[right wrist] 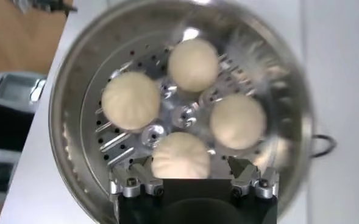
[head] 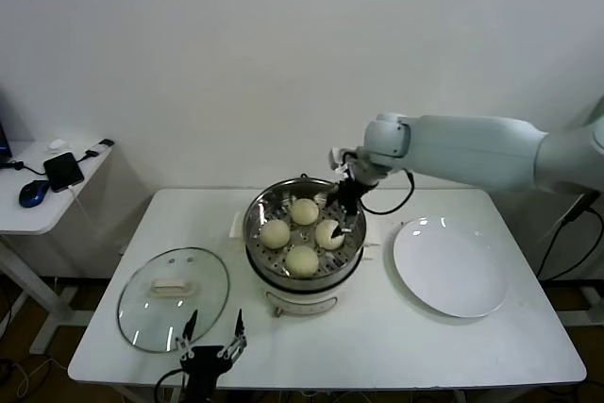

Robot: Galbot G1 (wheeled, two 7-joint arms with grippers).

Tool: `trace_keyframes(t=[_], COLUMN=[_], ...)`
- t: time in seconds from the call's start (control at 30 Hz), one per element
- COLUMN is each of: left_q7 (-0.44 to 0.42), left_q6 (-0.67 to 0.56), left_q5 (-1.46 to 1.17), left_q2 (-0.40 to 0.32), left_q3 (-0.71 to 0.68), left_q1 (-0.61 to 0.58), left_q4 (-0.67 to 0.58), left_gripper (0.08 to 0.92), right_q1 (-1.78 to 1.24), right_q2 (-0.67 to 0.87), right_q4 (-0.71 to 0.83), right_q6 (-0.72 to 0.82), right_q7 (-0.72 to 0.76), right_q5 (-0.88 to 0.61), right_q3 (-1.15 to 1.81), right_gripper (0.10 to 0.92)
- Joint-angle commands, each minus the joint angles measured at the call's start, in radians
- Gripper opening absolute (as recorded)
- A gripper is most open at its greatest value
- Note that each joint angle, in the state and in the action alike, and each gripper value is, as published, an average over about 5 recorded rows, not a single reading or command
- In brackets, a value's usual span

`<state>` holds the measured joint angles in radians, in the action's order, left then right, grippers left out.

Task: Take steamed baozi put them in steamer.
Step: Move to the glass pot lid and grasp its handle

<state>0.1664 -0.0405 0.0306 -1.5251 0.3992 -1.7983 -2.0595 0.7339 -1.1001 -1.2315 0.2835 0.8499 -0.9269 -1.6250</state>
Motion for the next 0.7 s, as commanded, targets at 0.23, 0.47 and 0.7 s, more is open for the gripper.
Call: trace_keyframes(t=[0.23,0.47,0.7], left_q7=[-0.022,-0.022,-0.035], left_q6=[-0.034,-0.038,-0.058], left_q5=[0.003,0.0,-0.008], left_q2=[0.018,0.065,0.085], left_q3=[0.033,0.078,0.083], left_q1=[0.015,0.048,0.076], left_q4=[-0.039,-0.046,-0.024], left_gripper=[0.823,0.823,0.823], right_q1=[-0.358,-0.832,-1.546], right_q2=[0.367,0.588,0.566], right_q4=[-0.066,-0.188,-0.291], right_q6=[-0.101,-0.163,-0.257], right_q7=[-0.554,-0.747,-0.772], right_q5=[0.13,0.163,0.262], right_q3=[0.792,1.241,1.921], right_gripper=[0.823,0.823,0.823])
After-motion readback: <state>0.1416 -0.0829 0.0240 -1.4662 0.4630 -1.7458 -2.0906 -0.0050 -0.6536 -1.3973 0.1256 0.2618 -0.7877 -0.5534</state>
